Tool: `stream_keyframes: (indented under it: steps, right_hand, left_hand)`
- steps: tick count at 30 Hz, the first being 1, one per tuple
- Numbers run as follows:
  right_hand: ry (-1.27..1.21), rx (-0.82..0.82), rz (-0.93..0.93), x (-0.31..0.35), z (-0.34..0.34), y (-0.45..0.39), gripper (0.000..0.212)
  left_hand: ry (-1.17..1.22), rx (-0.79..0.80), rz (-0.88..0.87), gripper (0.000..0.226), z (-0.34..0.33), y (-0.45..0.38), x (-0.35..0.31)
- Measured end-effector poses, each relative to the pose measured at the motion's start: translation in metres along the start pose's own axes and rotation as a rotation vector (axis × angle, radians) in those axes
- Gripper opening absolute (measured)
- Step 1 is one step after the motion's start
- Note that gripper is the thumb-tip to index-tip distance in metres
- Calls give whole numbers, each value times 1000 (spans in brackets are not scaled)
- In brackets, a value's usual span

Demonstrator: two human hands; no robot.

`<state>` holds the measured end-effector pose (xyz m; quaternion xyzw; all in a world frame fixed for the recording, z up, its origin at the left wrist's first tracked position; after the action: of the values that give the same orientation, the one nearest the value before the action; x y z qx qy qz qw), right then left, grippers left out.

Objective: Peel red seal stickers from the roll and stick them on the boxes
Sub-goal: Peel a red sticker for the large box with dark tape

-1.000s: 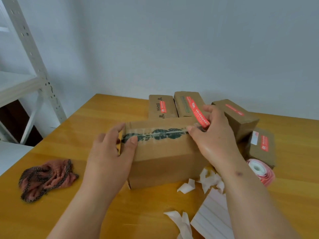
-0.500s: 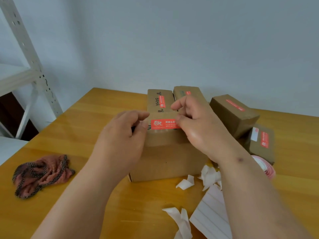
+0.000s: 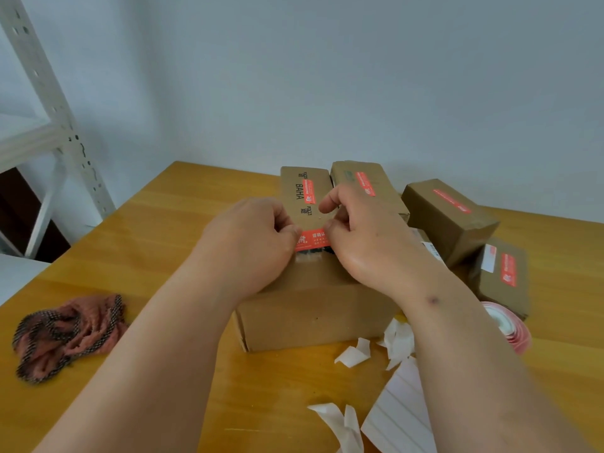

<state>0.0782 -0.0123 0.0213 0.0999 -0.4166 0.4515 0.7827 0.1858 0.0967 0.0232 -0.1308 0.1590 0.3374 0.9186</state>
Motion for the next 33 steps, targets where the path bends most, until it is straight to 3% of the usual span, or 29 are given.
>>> stream_keyframes:
  steps: [7, 14, 26, 33]
  right_hand:
    - [211, -70, 72, 5, -8, -2, 16]
    - [227, -74, 74, 9, -8, -2, 29]
    - [236, -245, 5, 4, -2, 2, 57]
    - [145, -274, -105, -14, 9, 7, 38]
  left_hand:
    - [-132, -10, 11, 20, -1, -4, -6]
    - [-167, -6, 15, 20, -4, -5, -8]
    - [-78, -108, 15, 17, -11, -3, 0]
    - [11, -117, 18, 9, -12, -2, 5]
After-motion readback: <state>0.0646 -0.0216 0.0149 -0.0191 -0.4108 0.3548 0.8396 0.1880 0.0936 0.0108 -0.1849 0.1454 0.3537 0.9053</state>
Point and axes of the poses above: each hand's wrist, its own y-axis away from the middle knuckle, its own z-axis out of the back of the hand, x = y × z, the point moved 1 cm from there along -y, towards the middle knuckle, and after that the axes turned 14 degrees about -y, right-handed, at the moved point
